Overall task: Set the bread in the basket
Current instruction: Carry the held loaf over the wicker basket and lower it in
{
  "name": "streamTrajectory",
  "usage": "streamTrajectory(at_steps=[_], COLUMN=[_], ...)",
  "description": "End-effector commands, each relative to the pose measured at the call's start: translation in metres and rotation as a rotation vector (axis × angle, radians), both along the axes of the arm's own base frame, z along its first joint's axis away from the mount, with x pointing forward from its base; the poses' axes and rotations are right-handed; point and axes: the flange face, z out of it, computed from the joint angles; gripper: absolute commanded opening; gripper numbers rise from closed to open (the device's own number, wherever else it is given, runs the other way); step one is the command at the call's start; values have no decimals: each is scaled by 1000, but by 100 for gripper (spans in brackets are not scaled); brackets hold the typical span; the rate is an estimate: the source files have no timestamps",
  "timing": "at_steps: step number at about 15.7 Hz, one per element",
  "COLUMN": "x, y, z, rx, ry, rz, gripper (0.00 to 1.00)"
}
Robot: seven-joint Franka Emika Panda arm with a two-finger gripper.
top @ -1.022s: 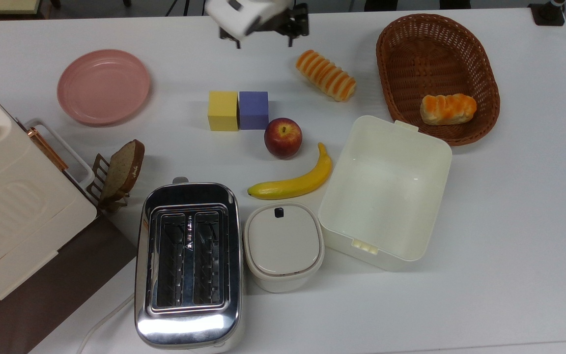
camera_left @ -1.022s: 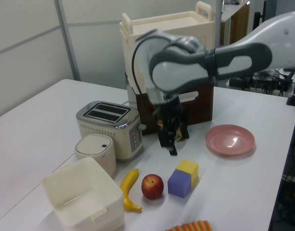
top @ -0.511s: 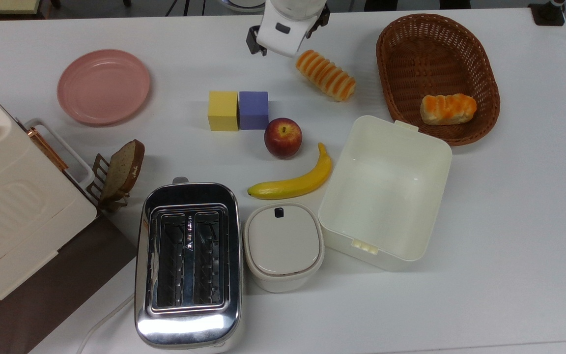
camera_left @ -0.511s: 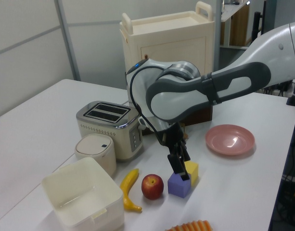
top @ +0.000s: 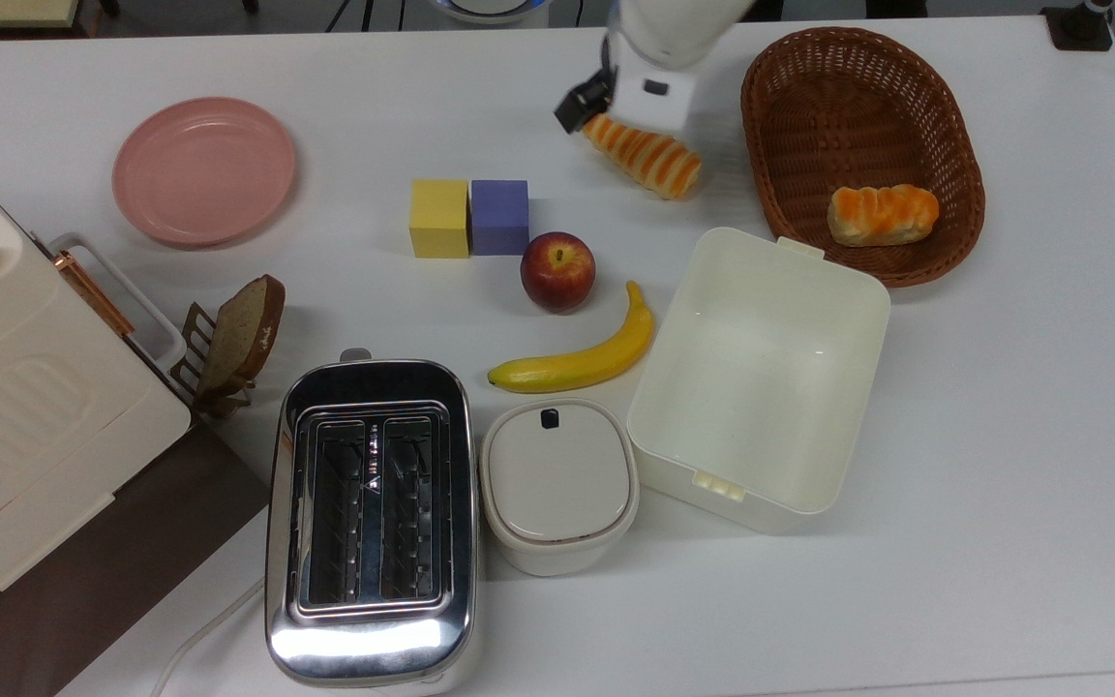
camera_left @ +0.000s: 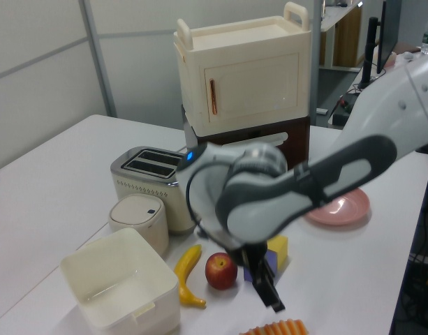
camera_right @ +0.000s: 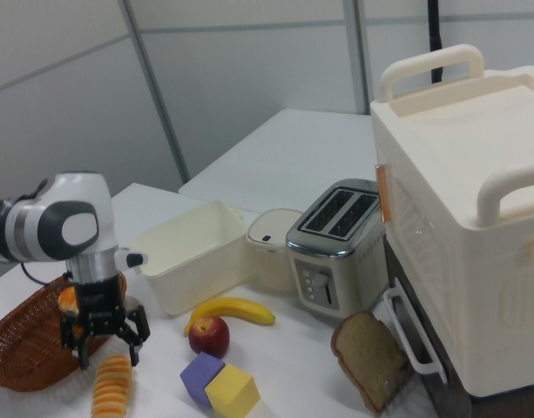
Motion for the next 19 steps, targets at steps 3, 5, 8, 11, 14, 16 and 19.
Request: streamTrajectory(at_steps=[3, 5, 8, 11, 14, 16, 19], x=[-8, -8, -12, -9, 1, 6, 19], y=[31, 35, 49, 45, 21, 14, 45], z=[-62, -85, -104, -83, -37, -3, 44], rx=[-57, -92, -136, -123, -99, -84, -12], ry=[-1, -10, -27, -46, -57, -55, -99], rz=[69, 58, 68, 60, 24, 9, -114], gripper=[100, 100, 75, 29, 20, 21, 23])
